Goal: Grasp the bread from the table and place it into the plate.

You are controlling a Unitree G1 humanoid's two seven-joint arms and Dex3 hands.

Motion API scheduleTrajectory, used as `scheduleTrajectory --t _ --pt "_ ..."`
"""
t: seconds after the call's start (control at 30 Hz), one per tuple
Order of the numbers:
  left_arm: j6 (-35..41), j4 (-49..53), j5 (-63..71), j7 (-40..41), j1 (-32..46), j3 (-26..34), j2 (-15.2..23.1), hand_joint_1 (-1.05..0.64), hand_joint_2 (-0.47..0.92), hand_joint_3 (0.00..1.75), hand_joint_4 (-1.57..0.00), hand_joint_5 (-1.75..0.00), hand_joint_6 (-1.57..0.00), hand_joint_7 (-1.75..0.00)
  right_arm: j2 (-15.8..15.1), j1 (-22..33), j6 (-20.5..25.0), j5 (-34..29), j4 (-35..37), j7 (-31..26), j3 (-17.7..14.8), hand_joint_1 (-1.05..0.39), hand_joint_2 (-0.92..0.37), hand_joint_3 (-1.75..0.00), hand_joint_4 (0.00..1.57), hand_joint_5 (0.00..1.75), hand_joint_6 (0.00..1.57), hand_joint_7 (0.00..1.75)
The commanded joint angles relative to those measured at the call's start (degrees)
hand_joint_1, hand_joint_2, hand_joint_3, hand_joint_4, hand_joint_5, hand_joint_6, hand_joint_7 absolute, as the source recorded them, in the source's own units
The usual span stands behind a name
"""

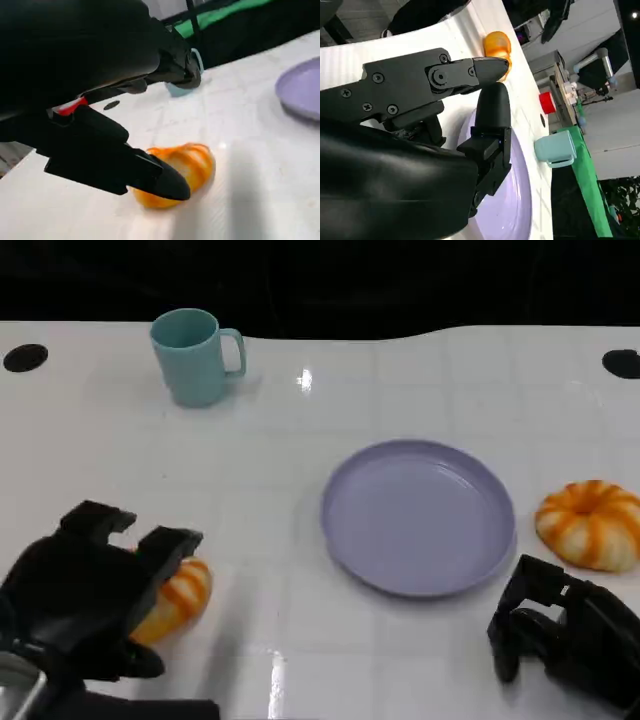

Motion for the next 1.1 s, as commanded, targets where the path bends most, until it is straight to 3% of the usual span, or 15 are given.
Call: scheduleTrajectory --t 0.03,0.47,0.83,1.1 --pt "2.5 2.6 2.8 -1.1 -3.2 -2.9 1.0 -0.59 0.71 0.00 -0.01 -0.32 -0.20 -0.14 -0.2 0.3 0.7 0.2 0.2 0.3 -0.3 -0.57 -0.92 -0.17 0.75 1.75 0.72 1.49" --pt "2.9 24.4 -1.2 1.2 -15.8 -9.8 2.5 -0.49 0.68 0.00 -0.01 -0.27 -0.21 -0.10 -0.3 0.9 -4.1 -1.8 0.3 -1.2 0.1 -0.59 -0.92 -0.20 0.74 1.75 0.63 1.63" --pt "5.0 42.4 -2.7 4.0 -24.8 -16.8 2.2 -0.51 0.66 0.00 -0.06 -0.23 -0.25 -0.08 -0.6 1.3 -3.4 -2.1 -0.4 -1.6 0.4 -0.61 -0.92 -0.20 0.71 1.75 0.63 1.58" --pt "4.5 48.9 -5.8 8.0 -27.5 -19.8 2.7 -0.48 0.70 0.01 -0.16 -0.27 -0.35 -0.10 -0.6 1.6 -3.0 -2.1 -1.2 -2.0 0.5 -0.59 -0.92 -0.20 0.72 1.75 0.64 1.58"
